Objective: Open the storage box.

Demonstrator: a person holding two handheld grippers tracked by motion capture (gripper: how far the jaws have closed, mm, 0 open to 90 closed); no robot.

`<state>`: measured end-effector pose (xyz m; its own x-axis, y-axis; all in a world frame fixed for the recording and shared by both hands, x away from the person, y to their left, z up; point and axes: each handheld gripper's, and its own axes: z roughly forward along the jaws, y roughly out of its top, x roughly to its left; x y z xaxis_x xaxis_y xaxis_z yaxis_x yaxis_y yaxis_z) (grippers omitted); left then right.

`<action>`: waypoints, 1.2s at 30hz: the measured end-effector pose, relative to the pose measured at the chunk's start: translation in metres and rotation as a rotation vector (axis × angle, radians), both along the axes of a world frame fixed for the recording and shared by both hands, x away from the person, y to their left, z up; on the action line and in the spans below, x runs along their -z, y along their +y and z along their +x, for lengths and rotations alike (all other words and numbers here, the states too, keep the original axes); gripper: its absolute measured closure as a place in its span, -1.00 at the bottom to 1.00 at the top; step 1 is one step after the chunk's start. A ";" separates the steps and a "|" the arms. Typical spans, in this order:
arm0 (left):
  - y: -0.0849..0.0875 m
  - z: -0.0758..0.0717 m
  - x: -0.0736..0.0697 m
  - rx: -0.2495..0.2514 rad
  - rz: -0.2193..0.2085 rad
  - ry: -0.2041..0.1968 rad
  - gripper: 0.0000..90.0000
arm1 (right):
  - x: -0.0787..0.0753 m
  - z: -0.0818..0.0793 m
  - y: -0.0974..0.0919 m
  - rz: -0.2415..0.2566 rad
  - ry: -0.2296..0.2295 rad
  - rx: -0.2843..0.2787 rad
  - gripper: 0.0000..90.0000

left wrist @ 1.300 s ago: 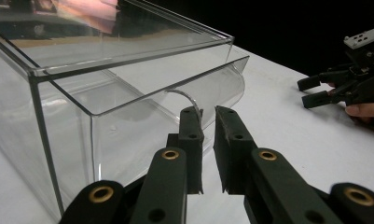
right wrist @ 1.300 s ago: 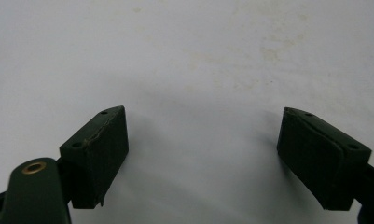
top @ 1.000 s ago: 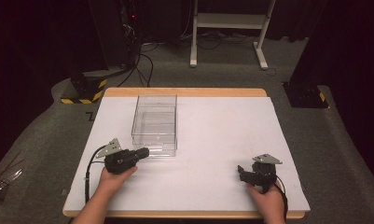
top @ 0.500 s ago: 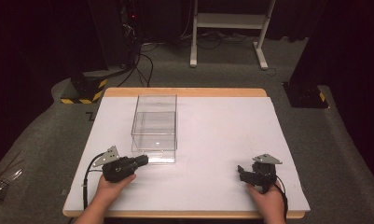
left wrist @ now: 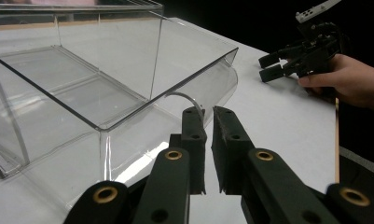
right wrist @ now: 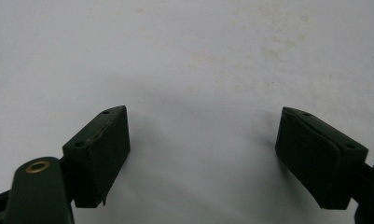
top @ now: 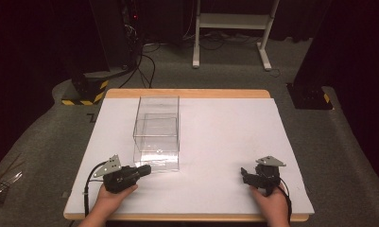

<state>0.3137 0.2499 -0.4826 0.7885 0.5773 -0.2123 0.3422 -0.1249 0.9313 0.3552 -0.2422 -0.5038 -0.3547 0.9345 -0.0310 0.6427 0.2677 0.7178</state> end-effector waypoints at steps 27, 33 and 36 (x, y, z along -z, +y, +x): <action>0.006 -0.031 0.002 0.075 0.006 0.015 0.87 | 0.000 -0.001 0.000 -0.003 -0.002 -0.008 -0.57; 0.010 -0.034 0.002 0.069 0.011 0.003 0.86 | 0.000 -0.001 0.000 -0.002 -0.002 -0.009 -0.56; 0.011 -0.035 0.002 0.063 0.009 0.004 0.84 | 0.000 -0.001 0.000 -0.002 -0.002 -0.009 -0.56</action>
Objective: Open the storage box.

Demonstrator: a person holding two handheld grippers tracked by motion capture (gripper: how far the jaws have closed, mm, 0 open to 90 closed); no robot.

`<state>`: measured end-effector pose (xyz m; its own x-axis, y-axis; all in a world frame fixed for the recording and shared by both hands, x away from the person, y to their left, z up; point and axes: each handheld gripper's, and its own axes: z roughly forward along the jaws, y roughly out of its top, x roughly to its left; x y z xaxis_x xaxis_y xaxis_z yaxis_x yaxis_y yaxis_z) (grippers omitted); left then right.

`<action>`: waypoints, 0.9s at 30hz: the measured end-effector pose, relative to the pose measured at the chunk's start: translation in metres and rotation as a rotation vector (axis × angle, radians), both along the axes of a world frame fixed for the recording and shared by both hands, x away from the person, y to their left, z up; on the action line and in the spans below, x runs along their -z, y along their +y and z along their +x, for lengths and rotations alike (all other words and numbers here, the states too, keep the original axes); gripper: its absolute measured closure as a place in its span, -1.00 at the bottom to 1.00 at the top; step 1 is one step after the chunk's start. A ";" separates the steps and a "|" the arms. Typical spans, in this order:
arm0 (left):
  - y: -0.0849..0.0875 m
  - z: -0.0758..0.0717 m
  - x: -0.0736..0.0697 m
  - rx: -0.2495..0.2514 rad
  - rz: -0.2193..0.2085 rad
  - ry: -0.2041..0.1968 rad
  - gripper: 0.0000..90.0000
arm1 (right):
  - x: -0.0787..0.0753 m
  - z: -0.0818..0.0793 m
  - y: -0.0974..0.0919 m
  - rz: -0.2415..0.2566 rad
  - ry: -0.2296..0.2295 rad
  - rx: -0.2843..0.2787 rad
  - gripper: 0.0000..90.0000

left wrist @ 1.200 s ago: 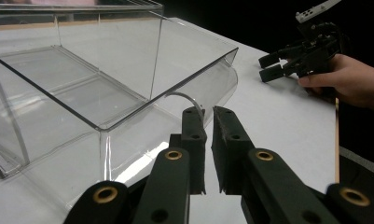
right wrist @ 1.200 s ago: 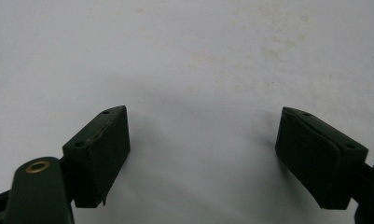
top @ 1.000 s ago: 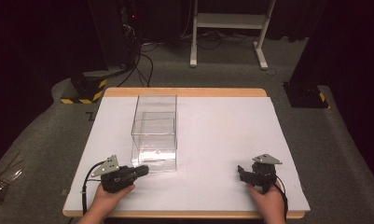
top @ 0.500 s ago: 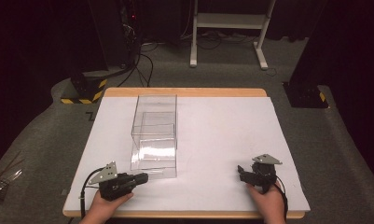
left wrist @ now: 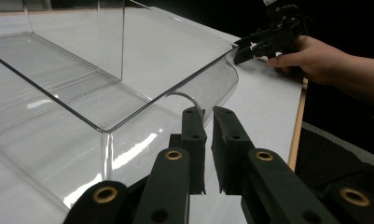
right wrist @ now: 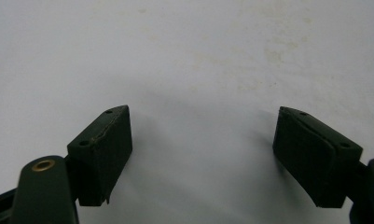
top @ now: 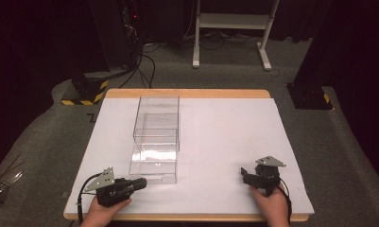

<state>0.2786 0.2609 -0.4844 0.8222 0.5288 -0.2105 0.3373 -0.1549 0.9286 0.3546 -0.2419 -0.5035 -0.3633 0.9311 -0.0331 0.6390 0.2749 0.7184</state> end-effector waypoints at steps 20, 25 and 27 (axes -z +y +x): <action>0.016 -0.008 -0.018 -0.089 -0.078 -0.067 0.63 | 0.000 0.000 0.000 0.000 0.000 -0.001 -0.56; 0.019 -0.007 -0.026 -0.129 -0.092 -0.097 0.56 | 0.000 0.000 0.000 0.000 0.000 0.000 -0.56; 0.022 -0.007 -0.030 -0.151 -0.097 -0.115 0.54 | 0.000 0.000 0.000 0.000 0.000 -0.001 -0.56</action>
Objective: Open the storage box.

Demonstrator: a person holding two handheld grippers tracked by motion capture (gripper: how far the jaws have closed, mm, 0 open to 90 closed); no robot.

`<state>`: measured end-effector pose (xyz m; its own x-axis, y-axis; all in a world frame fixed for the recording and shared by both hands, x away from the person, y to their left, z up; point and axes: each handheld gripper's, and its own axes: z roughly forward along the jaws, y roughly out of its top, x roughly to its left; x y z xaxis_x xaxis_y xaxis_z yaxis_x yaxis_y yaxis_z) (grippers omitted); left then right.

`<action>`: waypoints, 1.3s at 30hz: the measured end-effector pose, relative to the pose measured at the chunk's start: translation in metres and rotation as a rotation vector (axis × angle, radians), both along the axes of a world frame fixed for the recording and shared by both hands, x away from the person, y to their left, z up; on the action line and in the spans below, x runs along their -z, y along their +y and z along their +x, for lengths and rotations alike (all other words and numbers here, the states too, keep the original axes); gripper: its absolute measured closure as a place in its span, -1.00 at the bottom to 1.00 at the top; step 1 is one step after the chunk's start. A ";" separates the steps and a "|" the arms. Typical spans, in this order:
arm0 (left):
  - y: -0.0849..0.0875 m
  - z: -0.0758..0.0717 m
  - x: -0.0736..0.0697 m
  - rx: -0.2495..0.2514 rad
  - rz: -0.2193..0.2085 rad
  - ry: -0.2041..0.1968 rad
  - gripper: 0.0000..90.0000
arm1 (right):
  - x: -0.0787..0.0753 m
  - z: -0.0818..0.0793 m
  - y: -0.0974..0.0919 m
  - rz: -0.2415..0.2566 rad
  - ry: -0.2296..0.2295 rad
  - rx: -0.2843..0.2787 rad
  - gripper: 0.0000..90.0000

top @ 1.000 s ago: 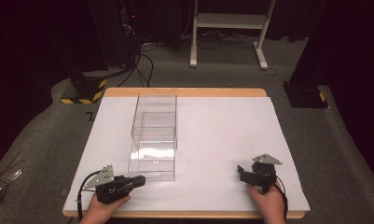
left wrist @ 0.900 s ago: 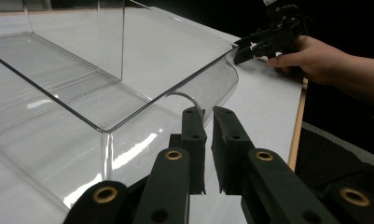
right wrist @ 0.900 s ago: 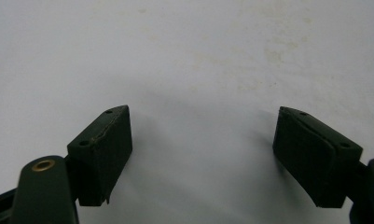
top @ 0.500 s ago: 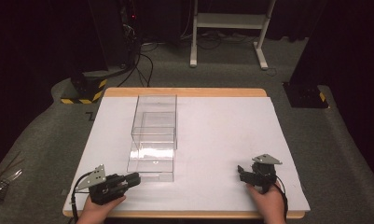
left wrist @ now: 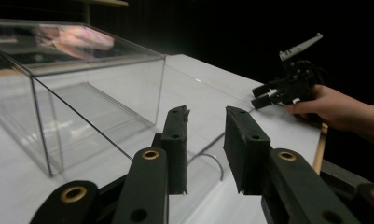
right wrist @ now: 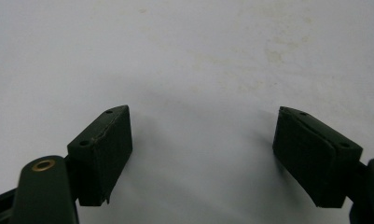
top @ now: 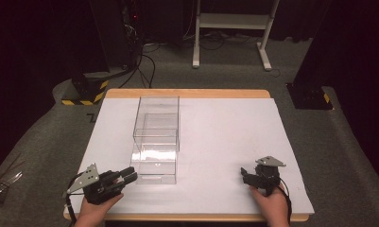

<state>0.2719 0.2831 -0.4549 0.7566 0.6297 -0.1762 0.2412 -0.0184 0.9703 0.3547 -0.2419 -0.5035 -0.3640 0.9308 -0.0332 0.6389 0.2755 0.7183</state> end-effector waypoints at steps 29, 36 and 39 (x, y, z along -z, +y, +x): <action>0.054 0.032 0.041 -0.531 0.298 0.177 0.09 | 0.000 0.000 0.000 0.001 0.000 0.000 -0.56; 0.046 0.042 0.050 -0.528 0.397 0.269 -0.05 | 0.000 0.000 0.000 0.000 0.000 0.000 -0.56; 0.039 0.050 0.053 -0.495 0.488 0.340 -0.18 | 0.000 0.000 0.000 0.000 0.000 0.000 -0.56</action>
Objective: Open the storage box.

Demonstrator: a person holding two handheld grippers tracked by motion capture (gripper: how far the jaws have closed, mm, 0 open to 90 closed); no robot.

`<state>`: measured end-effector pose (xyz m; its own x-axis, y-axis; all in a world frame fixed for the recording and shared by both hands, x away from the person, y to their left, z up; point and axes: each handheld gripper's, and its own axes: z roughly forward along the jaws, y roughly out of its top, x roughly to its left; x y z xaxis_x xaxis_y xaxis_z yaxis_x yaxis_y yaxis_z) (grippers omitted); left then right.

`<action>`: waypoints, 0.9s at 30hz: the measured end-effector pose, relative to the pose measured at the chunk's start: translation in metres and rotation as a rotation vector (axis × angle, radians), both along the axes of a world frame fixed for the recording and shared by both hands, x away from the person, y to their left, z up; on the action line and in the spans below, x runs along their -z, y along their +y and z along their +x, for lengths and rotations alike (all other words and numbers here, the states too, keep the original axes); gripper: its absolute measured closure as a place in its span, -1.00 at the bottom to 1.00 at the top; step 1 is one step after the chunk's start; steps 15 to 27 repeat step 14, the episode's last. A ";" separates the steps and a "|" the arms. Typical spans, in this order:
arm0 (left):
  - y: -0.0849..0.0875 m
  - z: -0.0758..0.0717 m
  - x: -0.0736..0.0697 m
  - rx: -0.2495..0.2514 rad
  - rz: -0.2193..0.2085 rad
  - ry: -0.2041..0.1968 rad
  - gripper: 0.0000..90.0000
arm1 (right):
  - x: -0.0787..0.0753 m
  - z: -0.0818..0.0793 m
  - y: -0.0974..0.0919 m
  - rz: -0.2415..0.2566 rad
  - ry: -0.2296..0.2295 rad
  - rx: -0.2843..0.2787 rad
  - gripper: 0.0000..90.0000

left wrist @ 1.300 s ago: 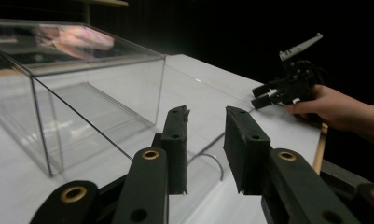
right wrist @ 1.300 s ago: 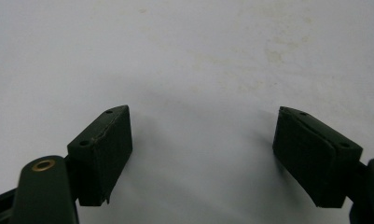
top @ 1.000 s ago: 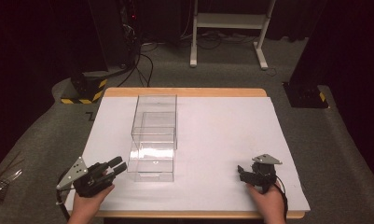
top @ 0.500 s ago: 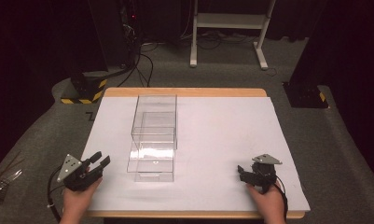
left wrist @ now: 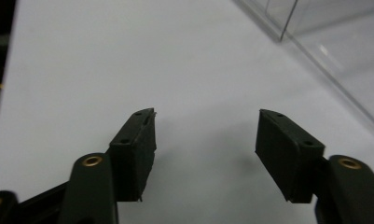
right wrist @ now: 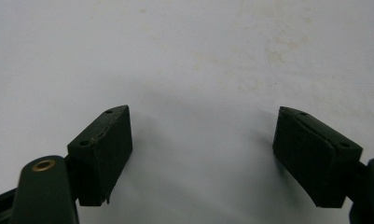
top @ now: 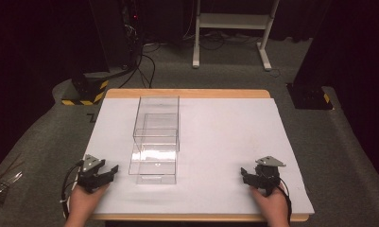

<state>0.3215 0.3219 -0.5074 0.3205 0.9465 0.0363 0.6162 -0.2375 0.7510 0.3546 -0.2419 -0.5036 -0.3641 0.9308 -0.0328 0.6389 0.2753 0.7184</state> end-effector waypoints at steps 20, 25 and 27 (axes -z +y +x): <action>0.000 -0.001 0.000 -0.009 -0.009 -0.002 -0.17 | 0.000 0.000 0.000 0.000 0.000 0.000 -0.56; 0.000 -0.001 0.000 -0.009 -0.009 -0.002 -0.17 | 0.000 0.000 0.000 0.000 0.000 0.000 -0.56; 0.000 -0.001 0.000 -0.009 -0.009 -0.002 -0.17 | 0.000 0.000 0.000 0.000 0.000 0.000 -0.56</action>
